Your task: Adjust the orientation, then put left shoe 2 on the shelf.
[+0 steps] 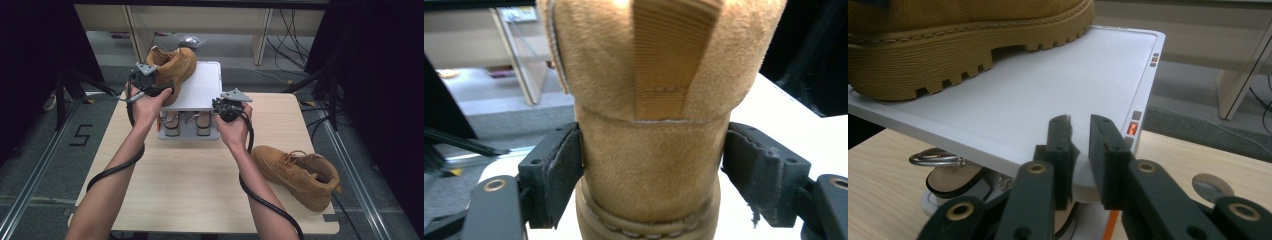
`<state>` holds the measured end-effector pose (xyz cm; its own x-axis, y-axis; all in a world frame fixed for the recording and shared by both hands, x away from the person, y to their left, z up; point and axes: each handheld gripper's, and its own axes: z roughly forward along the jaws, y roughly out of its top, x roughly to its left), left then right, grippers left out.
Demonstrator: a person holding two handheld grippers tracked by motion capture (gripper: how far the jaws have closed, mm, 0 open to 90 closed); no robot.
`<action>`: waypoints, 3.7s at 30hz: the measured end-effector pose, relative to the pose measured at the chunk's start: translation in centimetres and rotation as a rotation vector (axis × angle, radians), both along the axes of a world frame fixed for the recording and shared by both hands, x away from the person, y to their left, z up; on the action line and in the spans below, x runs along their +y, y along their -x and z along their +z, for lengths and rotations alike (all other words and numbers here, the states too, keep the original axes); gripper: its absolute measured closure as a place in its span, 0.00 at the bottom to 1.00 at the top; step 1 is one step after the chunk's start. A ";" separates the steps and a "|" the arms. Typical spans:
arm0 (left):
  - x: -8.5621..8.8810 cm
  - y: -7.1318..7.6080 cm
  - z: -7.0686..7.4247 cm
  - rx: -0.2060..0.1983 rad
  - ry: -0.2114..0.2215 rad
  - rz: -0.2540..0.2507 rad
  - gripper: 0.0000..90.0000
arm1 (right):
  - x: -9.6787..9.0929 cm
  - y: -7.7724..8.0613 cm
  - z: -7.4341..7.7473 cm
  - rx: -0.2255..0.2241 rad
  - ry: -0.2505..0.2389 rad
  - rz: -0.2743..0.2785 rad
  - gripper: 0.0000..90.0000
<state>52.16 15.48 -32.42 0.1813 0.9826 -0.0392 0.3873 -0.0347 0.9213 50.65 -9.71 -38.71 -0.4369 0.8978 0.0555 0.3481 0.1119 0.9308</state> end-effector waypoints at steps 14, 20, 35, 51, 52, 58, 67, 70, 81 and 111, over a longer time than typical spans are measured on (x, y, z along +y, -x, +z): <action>3.9 3.9 0.0 0.009 0.062 -0.109 0.35 | -1.1 0.2 1.8 0.015 -0.018 0.008 0.62; 5.9 5.4 -1.6 0.020 0.102 -0.135 0.42 | -2.9 0.9 2.8 0.025 0.021 -0.004 0.57; 8.7 7.8 -5.5 0.048 0.107 -0.121 0.44 | -8.3 3.3 3.2 0.138 0.103 -0.036 0.55; 8.6 8.8 -6.6 0.050 0.100 -0.146 0.44 | -12.1 4.6 2.7 0.262 0.183 -0.023 0.55; 8.5 8.9 -6.6 0.050 0.101 -0.149 0.44 | -12.2 4.7 2.6 0.277 0.171 -0.027 0.55; 8.7 9.2 -6.9 0.053 0.102 -0.151 0.44 | -13.5 5.4 2.5 0.340 0.209 -0.035 0.55; 8.7 9.3 -7.2 0.061 0.100 -0.152 0.44 | -15.6 6.2 2.2 0.413 0.265 -0.029 0.53; 8.8 9.4 -7.3 0.058 0.101 -0.152 0.43 | -16.3 6.5 2.1 0.437 0.282 -0.031 0.53; 8.7 9.5 -7.1 0.054 0.096 -0.154 0.43 | -20.0 7.8 2.5 0.467 0.342 -0.073 0.53; 8.4 9.5 -7.4 0.066 0.090 -0.159 0.42 | -25.1 9.9 0.0 0.782 0.461 -0.009 0.61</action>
<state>42.65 23.86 -39.86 0.3278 0.9339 -0.1428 0.4430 -0.0184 0.8964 40.78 -34.83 -38.68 -0.4183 0.9077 -0.0327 0.8646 0.4089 0.2920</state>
